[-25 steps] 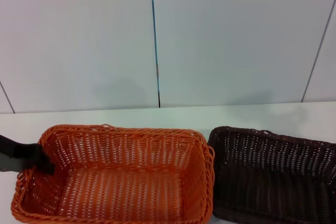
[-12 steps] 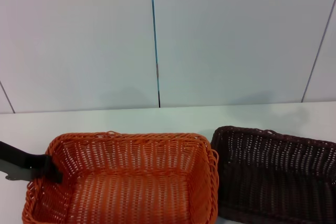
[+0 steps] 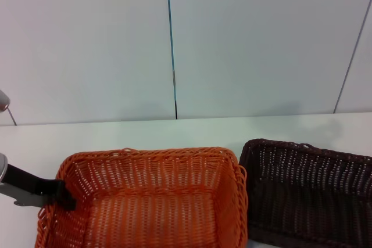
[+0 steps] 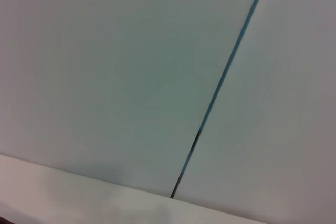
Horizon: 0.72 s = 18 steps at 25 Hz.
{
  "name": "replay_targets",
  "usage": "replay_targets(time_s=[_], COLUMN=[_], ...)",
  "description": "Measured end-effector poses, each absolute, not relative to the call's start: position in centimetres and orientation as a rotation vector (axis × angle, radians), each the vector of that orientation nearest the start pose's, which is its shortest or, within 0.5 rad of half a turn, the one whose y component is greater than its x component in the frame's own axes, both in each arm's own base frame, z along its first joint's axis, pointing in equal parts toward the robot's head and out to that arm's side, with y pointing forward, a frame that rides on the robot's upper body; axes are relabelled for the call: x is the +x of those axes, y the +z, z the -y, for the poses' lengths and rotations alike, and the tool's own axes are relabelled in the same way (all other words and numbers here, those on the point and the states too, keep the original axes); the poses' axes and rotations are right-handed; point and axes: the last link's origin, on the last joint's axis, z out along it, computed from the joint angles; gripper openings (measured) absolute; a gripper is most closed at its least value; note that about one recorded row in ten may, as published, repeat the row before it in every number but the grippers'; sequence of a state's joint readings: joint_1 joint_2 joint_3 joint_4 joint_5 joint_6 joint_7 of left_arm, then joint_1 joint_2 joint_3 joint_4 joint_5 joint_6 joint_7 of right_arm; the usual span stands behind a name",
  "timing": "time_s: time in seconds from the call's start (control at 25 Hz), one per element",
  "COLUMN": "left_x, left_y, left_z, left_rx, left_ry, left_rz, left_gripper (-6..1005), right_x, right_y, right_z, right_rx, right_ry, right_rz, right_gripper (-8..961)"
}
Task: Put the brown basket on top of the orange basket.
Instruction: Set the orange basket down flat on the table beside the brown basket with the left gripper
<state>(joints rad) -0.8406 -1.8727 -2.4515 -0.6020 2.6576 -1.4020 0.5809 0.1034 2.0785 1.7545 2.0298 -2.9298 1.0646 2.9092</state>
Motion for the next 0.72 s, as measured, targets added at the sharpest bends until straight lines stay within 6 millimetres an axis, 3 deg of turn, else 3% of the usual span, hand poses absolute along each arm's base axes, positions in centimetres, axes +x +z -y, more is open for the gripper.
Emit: replay_targets(time_s=[0.16, 0.28, 0.36, 0.72], left_x=[-28.0, -28.9, -29.1, -28.8], left_y=[7.6, 9.7, 10.0, 8.7], left_z=[-41.2, -41.1, -41.0, -40.8], left_rx=[-2.144, -2.102, -2.096, -2.134], left_ry=[0.094, 0.053, 0.04, 0.045], left_rz=[1.717, 1.738, 1.747, 1.752], left_gripper=[119, 117, 117, 128], right_x=[19.3, 19.2, 19.2, 18.9], right_y=[14.8, 14.8, 14.8, 14.9], right_z=[-32.7, -32.7, -32.7, -32.9], right_rx=[1.007, 1.004, 1.003, 0.994], right_ry=[1.865, 1.865, 1.865, 1.87], right_rz=[-2.324, -2.327, -2.327, -2.335], right_gripper=[827, 827, 827, 828])
